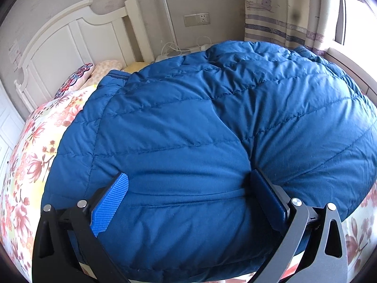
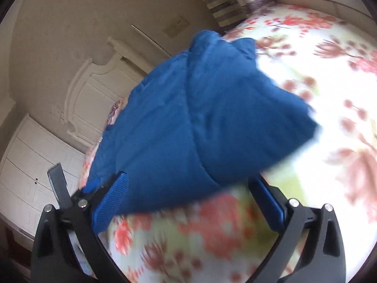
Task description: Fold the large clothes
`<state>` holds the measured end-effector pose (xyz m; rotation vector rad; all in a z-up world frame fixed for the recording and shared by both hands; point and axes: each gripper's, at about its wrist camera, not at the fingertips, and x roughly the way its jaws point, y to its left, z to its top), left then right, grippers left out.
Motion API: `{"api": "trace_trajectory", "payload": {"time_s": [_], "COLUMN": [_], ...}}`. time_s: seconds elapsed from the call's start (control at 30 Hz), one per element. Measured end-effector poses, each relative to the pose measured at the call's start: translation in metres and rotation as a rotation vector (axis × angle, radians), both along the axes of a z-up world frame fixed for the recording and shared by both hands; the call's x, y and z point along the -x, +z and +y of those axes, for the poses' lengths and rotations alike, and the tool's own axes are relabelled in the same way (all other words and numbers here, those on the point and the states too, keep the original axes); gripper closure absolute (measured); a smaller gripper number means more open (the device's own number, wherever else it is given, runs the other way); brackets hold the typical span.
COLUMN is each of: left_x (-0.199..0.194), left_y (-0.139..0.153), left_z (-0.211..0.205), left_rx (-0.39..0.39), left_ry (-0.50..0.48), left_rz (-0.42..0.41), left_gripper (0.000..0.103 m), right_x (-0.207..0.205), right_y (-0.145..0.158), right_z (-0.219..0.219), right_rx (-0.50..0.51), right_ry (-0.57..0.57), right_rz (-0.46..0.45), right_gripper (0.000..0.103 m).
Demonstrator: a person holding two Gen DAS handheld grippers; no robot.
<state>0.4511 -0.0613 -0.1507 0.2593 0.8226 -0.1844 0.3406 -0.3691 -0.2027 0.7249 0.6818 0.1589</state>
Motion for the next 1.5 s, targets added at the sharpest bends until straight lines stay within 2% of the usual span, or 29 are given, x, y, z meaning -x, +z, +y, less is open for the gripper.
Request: {"api": "trace_trajectory", "payload": {"time_s": [0.1,0.2,0.23,0.27,0.33,0.37,0.5,0.6,0.7,0.8,0.87,0.93,1.0,1.07,1.13,1.17,1.27,1.33,1.37,1.4,1.43,1.5], "left_x": [-0.002,-0.006,-0.007,-0.007,-0.006,-0.004,0.01,0.002,-0.024,-0.043,-0.045,-0.039,-0.031,-0.017,0.019,0.039,0.097,0.122,0.127,0.129,0.128,0.118], "left_y": [-0.001,0.0,0.0,0.001,0.006,0.01,0.04,0.063,0.073,0.063,0.046,0.022,0.023,0.036,0.054,0.056,0.028,0.016,0.018,0.026,0.033,0.052], "left_z": [-0.001,-0.002,-0.002,-0.003,-0.007,-0.01,-0.024,-0.039,-0.064,-0.099,-0.121,-0.14,-0.135,-0.119,-0.094,-0.086,-0.077,-0.052,-0.037,-0.009,0.015,0.076], "left_rx": [-0.008,-0.006,-0.004,-0.002,-0.013,-0.024,-0.01,-0.008,0.0,-0.003,-0.007,-0.057,-0.035,0.024,0.115,0.135,0.066,0.058,0.099,0.2,0.268,0.362], "left_ry": [-0.02,-0.024,-0.019,-0.013,0.0,0.004,-0.024,-0.033,-0.044,-0.086,-0.125,-0.163,-0.149,-0.144,-0.174,-0.197,-0.322,-0.352,-0.367,-0.366,-0.331,-0.177], "left_rz": [0.016,0.025,0.026,0.026,0.031,0.032,-0.032,-0.078,-0.047,0.019,0.061,0.076,0.053,0.041,-0.006,-0.018,0.003,0.001,0.015,0.04,0.047,-0.001], "left_gripper": [0.004,0.004,0.004,0.004,0.004,0.005,0.006,0.006,0.005,0.005,0.005,0.004,0.007,0.01,0.01,0.01,0.01,0.01,0.01,0.009,0.009,0.009], "right_x": [-0.038,-0.057,-0.059,-0.056,-0.046,-0.04,-0.003,0.037,0.075,0.106,0.118,0.128,0.131,0.133,0.134,0.129,0.123,0.109,0.106,0.101,0.095,0.088], "right_y": [0.003,0.004,0.004,-0.001,-0.012,-0.011,0.014,0.031,0.036,0.039,0.04,0.043,0.046,0.05,0.063,0.07,0.1,0.128,0.136,0.146,0.152,0.152], "right_z": [0.012,0.01,0.006,-0.002,-0.021,-0.023,-0.015,-0.014,-0.03,-0.047,-0.056,-0.06,-0.06,-0.057,-0.045,-0.038,-0.004,0.045,0.066,0.099,0.133,0.191], "right_rx": [0.032,-0.02,-0.063,-0.12,-0.255,-0.264,-0.151,-0.053,-0.042,-0.021,-0.011,0.005,0.029,0.061,0.131,0.165,0.32,0.498,0.58,0.701,0.82,1.021], "right_ry": [-0.042,-0.121,-0.142,-0.175,-0.18,-0.171,-0.104,-0.074,-0.091,-0.111,-0.125,-0.139,-0.152,-0.154,-0.156,-0.158,-0.154,-0.091,-0.069,-0.022,0.029,0.124], "right_rz": [0.01,-0.024,-0.057,-0.08,-0.13,-0.149,-0.252,-0.302,-0.317,-0.308,-0.302,-0.296,-0.285,-0.287,-0.292,-0.297,-0.33,-0.352,-0.365,-0.387,-0.407,-0.428], "right_gripper": [0.002,0.004,0.02,0.052,0.062,0.065,0.068,0.068,0.068,0.068,0.068,0.068,0.068,0.068,0.068,0.068,0.068,0.067,0.067,0.066,0.066,0.066]}}
